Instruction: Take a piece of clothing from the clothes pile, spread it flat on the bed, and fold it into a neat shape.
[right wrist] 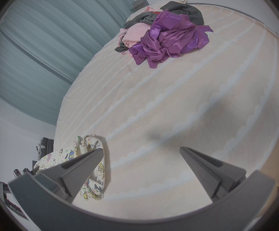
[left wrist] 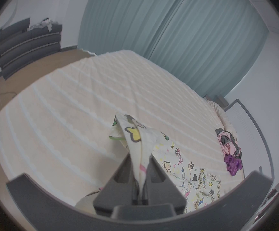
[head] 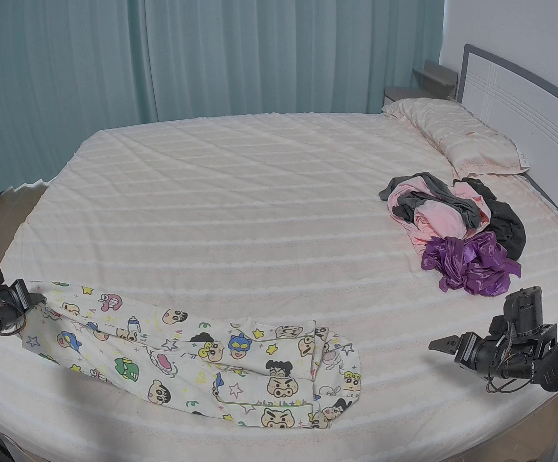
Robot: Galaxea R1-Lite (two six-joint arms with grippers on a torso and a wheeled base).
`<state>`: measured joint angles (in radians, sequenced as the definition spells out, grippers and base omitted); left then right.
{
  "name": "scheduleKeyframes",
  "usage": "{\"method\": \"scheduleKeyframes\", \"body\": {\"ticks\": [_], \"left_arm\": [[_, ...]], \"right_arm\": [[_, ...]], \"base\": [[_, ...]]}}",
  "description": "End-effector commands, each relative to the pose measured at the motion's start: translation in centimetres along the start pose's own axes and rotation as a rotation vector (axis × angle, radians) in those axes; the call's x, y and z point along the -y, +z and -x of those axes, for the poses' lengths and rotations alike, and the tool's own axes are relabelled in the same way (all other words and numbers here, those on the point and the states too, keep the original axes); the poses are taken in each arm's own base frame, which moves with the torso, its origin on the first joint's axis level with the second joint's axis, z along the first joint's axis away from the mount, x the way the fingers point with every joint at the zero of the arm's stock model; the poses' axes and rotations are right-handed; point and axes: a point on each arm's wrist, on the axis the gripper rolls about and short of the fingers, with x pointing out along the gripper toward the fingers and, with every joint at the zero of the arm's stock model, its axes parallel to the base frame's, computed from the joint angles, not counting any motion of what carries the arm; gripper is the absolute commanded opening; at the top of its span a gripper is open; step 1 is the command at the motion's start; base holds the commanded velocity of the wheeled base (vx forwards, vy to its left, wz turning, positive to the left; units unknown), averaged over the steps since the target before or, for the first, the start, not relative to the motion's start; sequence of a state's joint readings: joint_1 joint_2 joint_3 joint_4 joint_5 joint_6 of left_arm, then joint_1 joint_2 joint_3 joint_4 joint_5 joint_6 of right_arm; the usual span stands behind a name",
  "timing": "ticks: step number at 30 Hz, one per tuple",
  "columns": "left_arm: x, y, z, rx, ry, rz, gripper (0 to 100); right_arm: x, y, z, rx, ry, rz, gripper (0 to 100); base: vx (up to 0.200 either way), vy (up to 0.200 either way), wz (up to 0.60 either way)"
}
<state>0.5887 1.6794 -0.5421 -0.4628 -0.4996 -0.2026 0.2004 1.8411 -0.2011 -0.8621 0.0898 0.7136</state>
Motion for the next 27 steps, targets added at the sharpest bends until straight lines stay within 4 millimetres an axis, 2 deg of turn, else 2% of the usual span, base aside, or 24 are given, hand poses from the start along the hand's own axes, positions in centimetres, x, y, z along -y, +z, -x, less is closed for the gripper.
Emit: {"method": "scheduleKeyframes", "body": {"ticks": [1, 3, 5, 6, 7, 12, 13, 14, 15, 17, 18, 20, 21, 22, 27], "left_arm": [[2.1, 0.4, 1.6, 0.025, 0.005, -0.079, 0], [4.4, -1.9, 1.1, -0.069, -0.01, -0.122, 0], [4.9, -2.3, 1.0, -0.083, -0.015, -0.135, 0], [6.7, -3.8, 0.6, -0.125, -0.024, -0.186, 0], [7.3, -4.2, 0.5, -0.134, -0.028, -0.199, 0], [13.7, -7.3, 0.0, -0.174, -0.068, -0.218, 0], [13.8, -7.4, 0.0, -0.173, -0.069, -0.219, 0], [16.1, -8.4, 0.1, -0.168, -0.089, -0.237, 0], [17.4, -9.0, 0.1, -0.165, -0.096, -0.25, 0], [19.7, -10.3, -0.6, -0.168, -0.096, -0.277, 0], [20.2, -10.6, -0.8, -0.169, -0.093, -0.283, 0], [23.1, -12.4, -1.9, -0.162, -0.089, -0.29, 0], [23.3, -12.5, -2.0, -0.162, -0.087, -0.289, 0], [25.2, -13.8, -2.7, -0.17, -0.104, -0.295, 0], [28.7, -16.5, -3.7, -0.211, -0.17, -0.346, 0]], "right_arm": [[0.0, 0.0, 0.1, 0.017, 0.014, 0.003, 100], [0.1, -0.1, 0.2, 0.025, 0.021, 0.004, 100], [0.1, -0.1, 0.2, 0.027, 0.023, 0.004, 100], [0.1, -0.1, 0.2, 0.03, 0.026, 0.004, 100], [0.0, -0.1, 0.2, 0.03, 0.027, 0.005, 100], [0.1, -0.2, 0.2, 0.027, 0.025, 0.007, 100], [0.0, -0.2, 0.2, 0.027, 0.025, 0.008, 100], [0.0, -0.2, 0.2, 0.026, 0.026, 0.009, 100], [0.0, -0.2, 0.2, 0.025, 0.025, 0.009, 100], [0.1, -0.3, 0.1, 0.02, 0.021, 0.011, 100], [0.1, -0.3, 0.1, 0.02, 0.021, 0.011, 100], [0.1, -0.4, 0.2, 0.018, 0.021, 0.012, 100], [0.1, -0.4, 0.2, 0.018, 0.021, 0.012, 100], [0.1, -0.4, 0.2, 0.018, 0.021, 0.014, 100], [0.1, -0.4, 0.1, 0.017, 0.019, 0.014, 100]], "base": [[0.0, 0.0, 0.0], [0.0, 0.0, 0.0], [0.0, 0.0, 0.0], [0.0, 0.0, 0.0], [0.0, 0.0, 0.0], [0.0, 0.0, 0.0], [0.0, 0.0, 0.0], [0.0, 0.0, 0.0], [0.0, 0.0, 0.0], [0.0, 0.0, 0.0], [0.0, 0.0, 0.0], [0.0, 0.0, 0.0], [0.0, 0.0, 0.0], [0.0, 0.0, 0.0], [0.0, 0.0, 0.0]]}}
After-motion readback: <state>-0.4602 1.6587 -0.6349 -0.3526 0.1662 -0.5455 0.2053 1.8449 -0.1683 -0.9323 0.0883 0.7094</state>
